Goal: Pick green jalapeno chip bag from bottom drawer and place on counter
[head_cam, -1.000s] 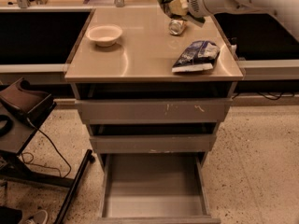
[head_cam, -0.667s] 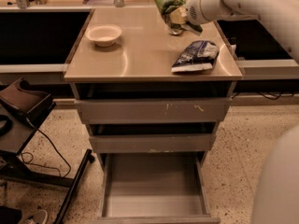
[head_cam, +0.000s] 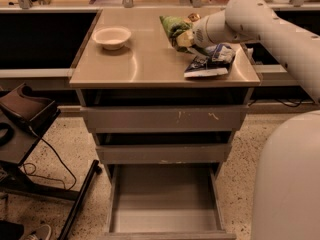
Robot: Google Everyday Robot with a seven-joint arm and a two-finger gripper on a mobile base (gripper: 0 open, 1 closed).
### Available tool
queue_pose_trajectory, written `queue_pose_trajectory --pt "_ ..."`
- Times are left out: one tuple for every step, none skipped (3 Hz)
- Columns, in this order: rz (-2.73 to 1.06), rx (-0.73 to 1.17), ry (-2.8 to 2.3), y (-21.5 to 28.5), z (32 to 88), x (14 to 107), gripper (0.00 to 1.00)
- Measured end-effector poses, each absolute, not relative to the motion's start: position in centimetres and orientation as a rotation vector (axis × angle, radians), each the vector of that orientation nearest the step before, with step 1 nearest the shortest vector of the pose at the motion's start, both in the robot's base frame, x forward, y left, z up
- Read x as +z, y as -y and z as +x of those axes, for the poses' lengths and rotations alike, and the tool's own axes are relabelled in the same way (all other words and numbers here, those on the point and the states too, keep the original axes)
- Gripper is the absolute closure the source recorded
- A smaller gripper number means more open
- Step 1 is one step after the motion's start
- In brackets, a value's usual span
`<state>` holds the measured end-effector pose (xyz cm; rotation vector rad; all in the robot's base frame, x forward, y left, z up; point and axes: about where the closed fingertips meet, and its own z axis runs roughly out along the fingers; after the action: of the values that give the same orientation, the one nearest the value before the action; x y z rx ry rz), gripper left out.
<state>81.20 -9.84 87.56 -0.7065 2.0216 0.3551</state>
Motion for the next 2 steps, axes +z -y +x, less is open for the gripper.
queue_pose_trajectory --pt "-0.697 0.386 -2.041 9.6 81.41 85.7 1.0" --pt "-0.693 0.399 -2.049 9.49 81.5 84.91 1.0"
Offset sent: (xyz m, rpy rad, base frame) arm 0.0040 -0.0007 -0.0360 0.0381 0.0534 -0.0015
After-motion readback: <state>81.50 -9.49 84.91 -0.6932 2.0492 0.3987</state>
